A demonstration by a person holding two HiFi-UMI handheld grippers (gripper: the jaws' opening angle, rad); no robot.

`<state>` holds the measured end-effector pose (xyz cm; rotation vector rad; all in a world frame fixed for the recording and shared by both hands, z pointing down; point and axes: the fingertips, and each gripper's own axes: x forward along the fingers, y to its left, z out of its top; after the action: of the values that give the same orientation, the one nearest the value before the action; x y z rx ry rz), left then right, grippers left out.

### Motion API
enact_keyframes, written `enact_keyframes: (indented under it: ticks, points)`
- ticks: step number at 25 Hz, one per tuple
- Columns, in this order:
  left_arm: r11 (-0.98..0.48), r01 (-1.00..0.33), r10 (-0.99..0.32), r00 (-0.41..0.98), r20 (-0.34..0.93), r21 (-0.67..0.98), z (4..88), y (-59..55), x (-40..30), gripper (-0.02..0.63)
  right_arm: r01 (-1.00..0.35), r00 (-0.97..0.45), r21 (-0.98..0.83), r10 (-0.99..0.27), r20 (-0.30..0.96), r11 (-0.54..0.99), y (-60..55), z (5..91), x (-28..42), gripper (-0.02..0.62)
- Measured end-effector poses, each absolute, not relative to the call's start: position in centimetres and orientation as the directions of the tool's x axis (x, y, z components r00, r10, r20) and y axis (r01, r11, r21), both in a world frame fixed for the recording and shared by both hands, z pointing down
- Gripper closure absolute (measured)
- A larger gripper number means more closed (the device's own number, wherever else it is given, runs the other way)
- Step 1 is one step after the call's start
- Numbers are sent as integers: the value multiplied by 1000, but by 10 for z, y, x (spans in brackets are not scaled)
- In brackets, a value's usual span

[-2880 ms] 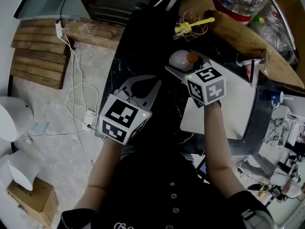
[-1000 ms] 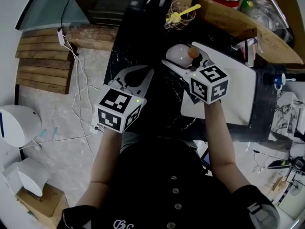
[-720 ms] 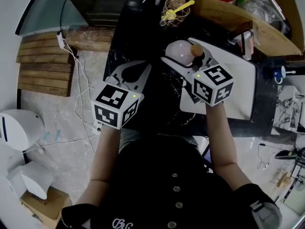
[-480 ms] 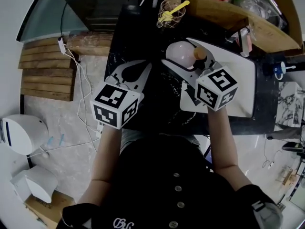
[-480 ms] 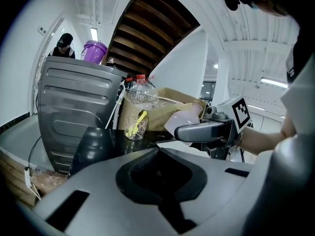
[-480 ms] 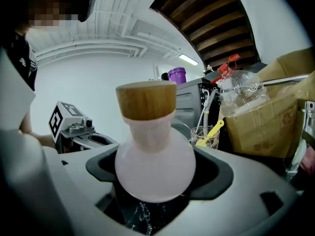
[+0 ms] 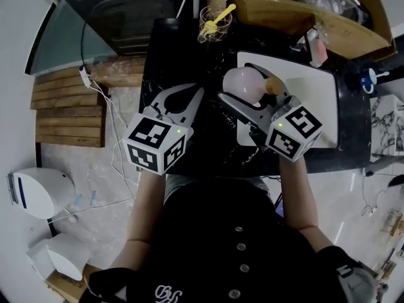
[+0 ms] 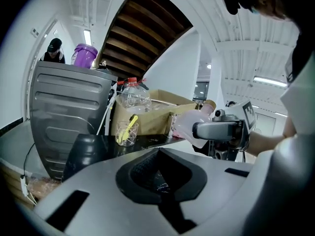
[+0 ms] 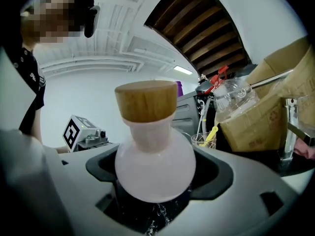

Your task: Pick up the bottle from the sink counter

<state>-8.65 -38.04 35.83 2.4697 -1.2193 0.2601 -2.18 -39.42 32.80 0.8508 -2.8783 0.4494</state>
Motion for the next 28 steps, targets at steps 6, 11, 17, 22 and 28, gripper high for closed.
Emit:
enact_keyframes:
  ticks: [6,11,17,22,28]
  points:
    - [-582,-773,-711,635,304,253,353,-377,-74,589,-550,-834,-250,-534,135,796,-382,316,-6,187]
    - [-615,-744,-686,668,288,262,349,-373,-60,589,-553,-831,-248,-547,100,795,-373,311,6,187]
    - [-658,-704,-657,710,254,267,342,-363,-49,589,-568,-818,-270,-570,81,777,-367,312,20,187]
    - [-670,-691,-651,723,231,271,338,-354,-46,589,-570,-814,-283,-577,66,772,-360,315,25,187]
    - [-667,-692,-654,721,229,276,340,-348,-48,589,-522,-843,-279,-538,22,806,-347,313,19,187]
